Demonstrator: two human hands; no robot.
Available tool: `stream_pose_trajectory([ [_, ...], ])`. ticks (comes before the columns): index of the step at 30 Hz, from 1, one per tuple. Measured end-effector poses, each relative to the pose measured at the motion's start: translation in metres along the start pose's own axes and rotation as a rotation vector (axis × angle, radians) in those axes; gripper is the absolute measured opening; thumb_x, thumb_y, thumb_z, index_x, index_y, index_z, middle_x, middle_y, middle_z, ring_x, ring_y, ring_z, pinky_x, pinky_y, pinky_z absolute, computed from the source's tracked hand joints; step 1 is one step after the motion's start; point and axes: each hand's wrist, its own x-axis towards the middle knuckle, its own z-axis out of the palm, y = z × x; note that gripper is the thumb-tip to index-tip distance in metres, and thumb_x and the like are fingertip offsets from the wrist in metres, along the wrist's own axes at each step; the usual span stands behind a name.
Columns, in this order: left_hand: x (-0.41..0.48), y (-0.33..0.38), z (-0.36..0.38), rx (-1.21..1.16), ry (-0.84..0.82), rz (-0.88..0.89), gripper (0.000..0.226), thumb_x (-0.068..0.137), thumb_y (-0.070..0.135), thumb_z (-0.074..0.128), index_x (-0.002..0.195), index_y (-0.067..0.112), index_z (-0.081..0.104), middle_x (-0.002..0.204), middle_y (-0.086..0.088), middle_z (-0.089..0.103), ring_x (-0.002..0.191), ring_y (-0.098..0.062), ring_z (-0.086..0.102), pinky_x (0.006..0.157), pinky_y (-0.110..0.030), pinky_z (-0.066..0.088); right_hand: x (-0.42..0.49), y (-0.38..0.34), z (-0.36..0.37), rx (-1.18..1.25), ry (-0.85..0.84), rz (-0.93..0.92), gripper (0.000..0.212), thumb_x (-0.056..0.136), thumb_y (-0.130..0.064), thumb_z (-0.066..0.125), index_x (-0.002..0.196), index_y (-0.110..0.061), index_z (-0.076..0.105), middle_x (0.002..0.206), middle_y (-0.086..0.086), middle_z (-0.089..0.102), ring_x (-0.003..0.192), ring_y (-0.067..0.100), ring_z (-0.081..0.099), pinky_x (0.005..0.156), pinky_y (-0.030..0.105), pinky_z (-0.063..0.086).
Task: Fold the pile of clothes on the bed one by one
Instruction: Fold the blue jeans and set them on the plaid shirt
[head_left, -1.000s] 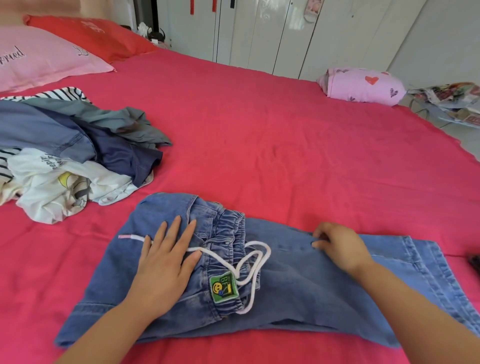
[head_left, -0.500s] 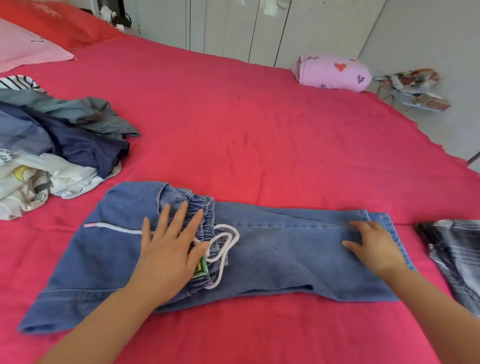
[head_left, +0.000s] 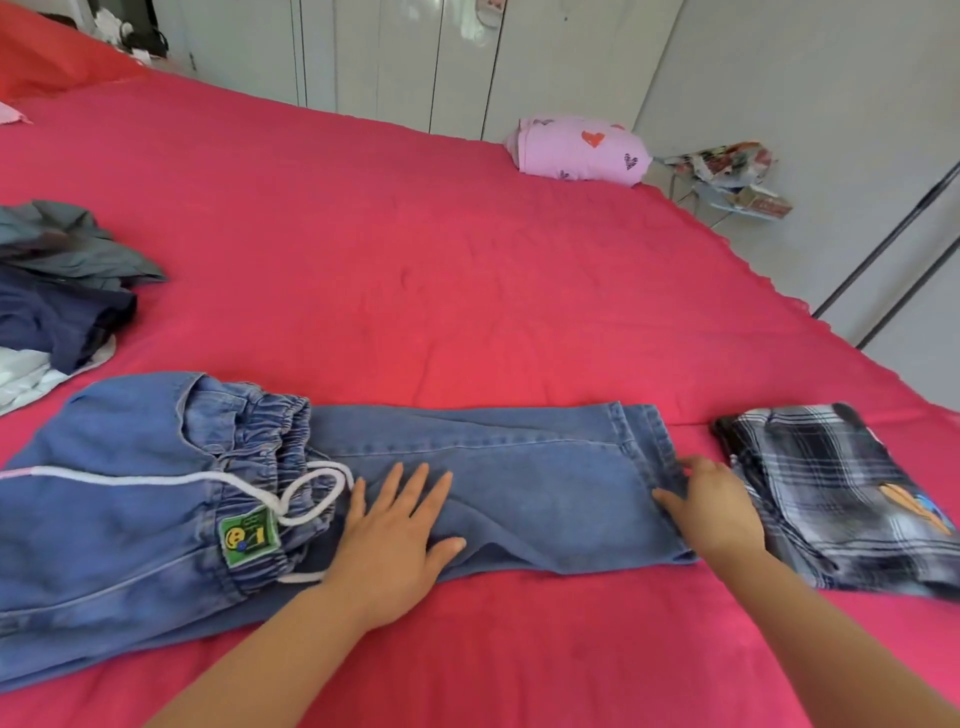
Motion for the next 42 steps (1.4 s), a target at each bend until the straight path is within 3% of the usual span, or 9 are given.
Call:
stream_pose_trajectory([
  [2,-0.002,-0.002,0.002,-0.009,0.044,0.007,0.093,0.063,0.069,-0.007,0.149,0.032,0.001,0.158,0.004,0.002,0.146,-0.022,-0.002,0.113,-0.049,-0.005,0.001,0.0,0.0,0.019,-0.006,0.0,0.038,0.082,-0.02,0.067,0.112,0.001,0.055,0.103,0.024,0.063,0.099,0.04,0.058,0.08,0.041,0.045],
  [7,-0.01,-0.009,0.009,0.077,-0.009,0.043,0.066,0.092,0.062,0.008,0.137,0.025,0.041,0.132,0.002,0.057,0.121,-0.022,0.055,0.102,-0.05,0.035,0.025,0.013,-0.019,0.135,0.072,0.061,0.021,0.085,-0.011,0.061,0.1,0.004,0.058,0.098,0.027,0.064,0.094,0.041,0.06,0.078,0.041,0.045],
  [12,-0.019,-0.015,0.021,0.148,0.06,0.112,0.067,0.092,0.064,0.013,0.148,0.026,0.015,0.137,0.004,0.051,0.129,-0.017,0.033,0.106,-0.043,0.007,0.029,0.005,-0.001,-0.041,-0.137,0.173,0.028,0.087,-0.016,0.06,0.107,0.002,0.055,0.111,0.026,0.059,0.104,0.039,0.057,0.084,0.04,0.048],
  [16,-0.017,-0.013,0.024,0.123,0.106,0.085,0.071,0.091,0.066,0.013,0.148,0.025,0.009,0.136,0.004,0.053,0.128,-0.019,0.043,0.107,-0.044,0.006,0.038,-0.017,-0.003,0.025,0.081,0.024,0.043,0.084,-0.016,0.063,0.124,-0.003,0.052,0.12,0.024,0.053,0.111,0.04,0.049,0.091,0.045,0.043],
  [21,-0.017,-0.013,0.024,0.109,0.078,0.097,0.073,0.088,0.069,0.015,0.147,0.025,0.012,0.135,0.003,0.053,0.127,-0.02,0.046,0.107,-0.044,0.005,0.059,-0.055,0.01,0.131,-0.139,0.0,0.031,0.092,-0.031,0.053,0.1,-0.001,0.059,0.109,0.023,0.064,0.104,0.038,0.057,0.081,0.036,0.042],
  [26,-0.014,-0.01,0.012,0.11,0.094,0.148,0.079,0.078,0.072,0.03,0.142,0.025,0.028,0.134,0.002,0.055,0.122,-0.022,0.053,0.102,-0.044,0.021,0.084,-0.032,-0.009,0.077,0.056,0.013,0.03,0.092,-0.023,0.055,0.098,0.006,0.061,0.103,0.032,0.062,0.099,0.043,0.058,0.078,0.041,0.043],
  [31,-0.013,-0.015,0.024,0.123,0.031,0.191,0.068,0.089,0.067,0.011,0.145,0.029,0.019,0.137,0.002,0.052,0.129,-0.017,0.037,0.104,-0.043,0.014,0.089,-0.009,-0.002,-0.04,-0.131,0.079,0.032,0.09,-0.027,0.058,0.093,0.004,0.065,0.102,0.029,0.065,0.099,0.04,0.06,0.08,0.037,0.043],
  [38,-0.012,-0.015,0.026,0.133,0.11,0.227,0.056,0.093,0.059,0.009,0.142,0.038,0.025,0.137,-0.002,0.052,0.128,-0.023,0.04,0.098,-0.048,0.025,0.093,-0.017,0.002,0.104,-0.019,0.081,0.043,0.094,-0.032,0.051,0.056,-0.014,0.039,0.091,0.031,0.063,0.092,0.041,0.059,0.068,0.034,0.032],
  [42,-0.014,-0.016,0.028,0.159,0.119,0.247,0.051,0.095,0.055,0.01,0.142,0.039,0.02,0.137,-0.004,0.052,0.129,-0.025,0.035,0.102,-0.048,0.02,0.084,0.0,0.004,0.286,-0.112,0.153,0.052,0.094,-0.04,0.048,0.052,-0.008,0.048,0.07,0.021,0.057,0.077,0.032,0.056,0.068,0.036,0.035],
])
